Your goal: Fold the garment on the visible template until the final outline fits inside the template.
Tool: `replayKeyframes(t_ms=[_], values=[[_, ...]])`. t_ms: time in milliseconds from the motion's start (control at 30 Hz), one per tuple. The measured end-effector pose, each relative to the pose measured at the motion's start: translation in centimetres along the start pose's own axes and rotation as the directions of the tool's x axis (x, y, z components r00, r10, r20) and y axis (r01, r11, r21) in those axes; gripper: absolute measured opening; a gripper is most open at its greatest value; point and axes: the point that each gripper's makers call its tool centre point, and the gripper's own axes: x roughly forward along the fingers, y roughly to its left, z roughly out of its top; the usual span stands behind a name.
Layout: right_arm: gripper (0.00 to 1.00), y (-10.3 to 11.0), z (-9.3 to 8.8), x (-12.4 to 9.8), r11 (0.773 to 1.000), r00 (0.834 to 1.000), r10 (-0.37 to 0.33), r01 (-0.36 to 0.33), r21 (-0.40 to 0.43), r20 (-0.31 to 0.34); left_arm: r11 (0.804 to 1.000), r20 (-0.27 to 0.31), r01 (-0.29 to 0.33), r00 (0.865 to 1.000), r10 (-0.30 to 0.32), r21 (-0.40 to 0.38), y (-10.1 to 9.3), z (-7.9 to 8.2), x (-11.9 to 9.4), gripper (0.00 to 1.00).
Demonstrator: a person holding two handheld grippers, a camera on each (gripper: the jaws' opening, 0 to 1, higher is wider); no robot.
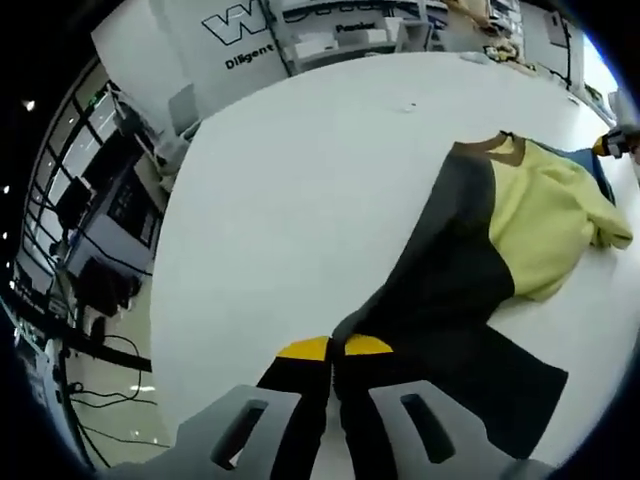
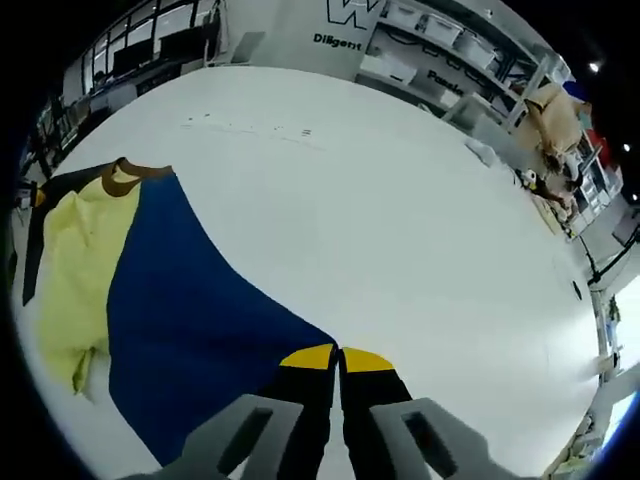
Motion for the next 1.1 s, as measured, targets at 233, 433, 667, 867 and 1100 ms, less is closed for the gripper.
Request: replayKeyframes(t_ms=[233,433,667,867,1100], values=[[0.00,-0.5,0.9,0.6,1.000,0.999,-0.011,0.010,0.030,0.043,1.000,0.018,-0.027,0.999,0.026,0.012,0.7,0.4,0.7,0.07],[0.01,0.2,1.5,0.9,0.992,0.995,0.019,-0.031,0.121,0.095,0.999,0.039,-0.038,0.999,0.037,0.032,0.7,1.0,0.7,0.17],[0.37,1.9,2.2,-0.8,0.973,0.982,0.079,-0.113,0.199,0.170,0.999,0.134,-0.013,0.991,0.019,-0.045,-0.5,2.5,-1.8,0.38],[0.63,4.9,4.0,-3.0,0.955,0.952,0.164,-0.220,0.201,0.259,0.997,0.203,0.056,0.978,-0.045,-0.048,-2.7,4.0,-3.6,0.48],[0.88,9.9,5.5,-6.4,0.931,0.899,0.287,-0.343,0.125,0.330,0.983,0.256,0.161,0.957,-0.133,-0.091,-6.0,4.3,-5.3,0.65]])
